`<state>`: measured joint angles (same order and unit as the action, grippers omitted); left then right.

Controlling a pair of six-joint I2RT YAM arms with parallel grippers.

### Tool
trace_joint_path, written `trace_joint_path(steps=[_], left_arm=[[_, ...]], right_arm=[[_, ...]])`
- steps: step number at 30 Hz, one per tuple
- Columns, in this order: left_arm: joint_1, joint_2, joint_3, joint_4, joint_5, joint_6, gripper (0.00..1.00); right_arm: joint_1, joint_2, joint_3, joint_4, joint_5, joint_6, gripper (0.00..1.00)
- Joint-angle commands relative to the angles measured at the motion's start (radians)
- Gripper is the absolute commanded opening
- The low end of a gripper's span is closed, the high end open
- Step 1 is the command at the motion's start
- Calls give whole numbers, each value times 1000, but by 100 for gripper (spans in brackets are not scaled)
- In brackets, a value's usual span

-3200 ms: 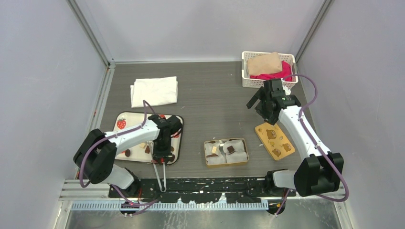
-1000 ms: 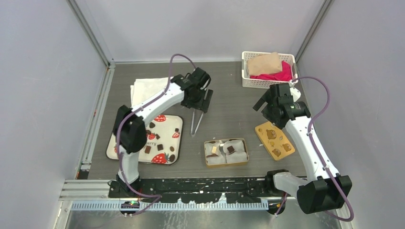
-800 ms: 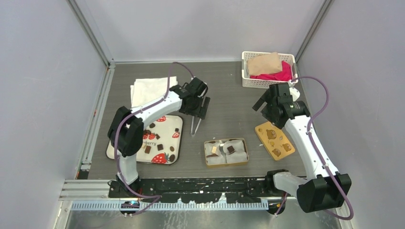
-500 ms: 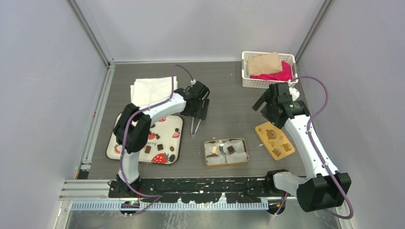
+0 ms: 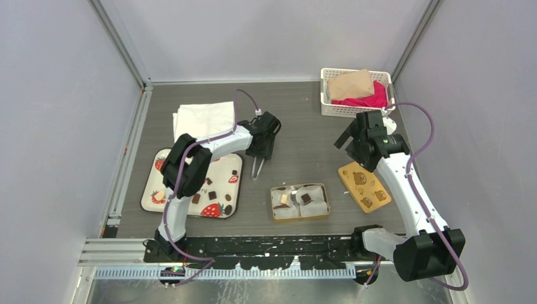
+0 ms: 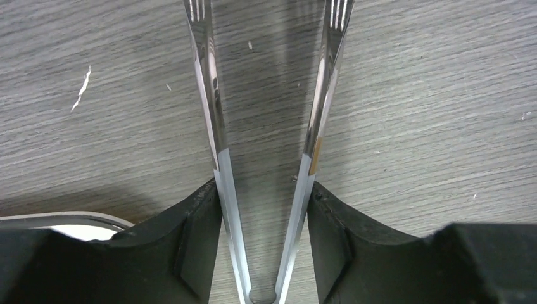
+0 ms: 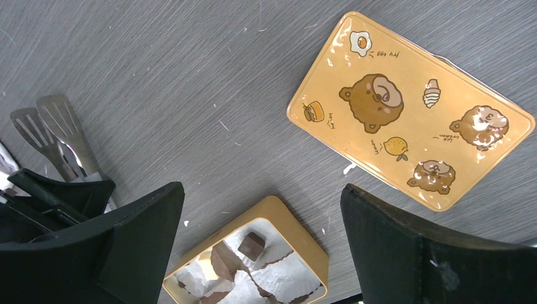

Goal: Pack the chocolate

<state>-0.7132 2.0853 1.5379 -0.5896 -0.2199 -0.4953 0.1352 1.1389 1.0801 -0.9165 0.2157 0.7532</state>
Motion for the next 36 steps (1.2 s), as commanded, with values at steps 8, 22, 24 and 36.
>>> trace_joint_path(steps=[8, 22, 24, 36], left_arm=[[-4, 22, 99, -15, -8, 17, 7], [9, -421, 25, -372, 38, 81, 4], [9, -514, -57, -436, 50, 66, 4], [6, -983, -448, -675, 183, -66, 10]], right_arm=[[-4, -9, 13, 22, 9, -12, 99], [-4, 0, 3, 46, 3, 0, 99], [-4, 11, 8, 55, -1, -2, 99], [-3, 76, 28, 94, -50, 1, 99]])
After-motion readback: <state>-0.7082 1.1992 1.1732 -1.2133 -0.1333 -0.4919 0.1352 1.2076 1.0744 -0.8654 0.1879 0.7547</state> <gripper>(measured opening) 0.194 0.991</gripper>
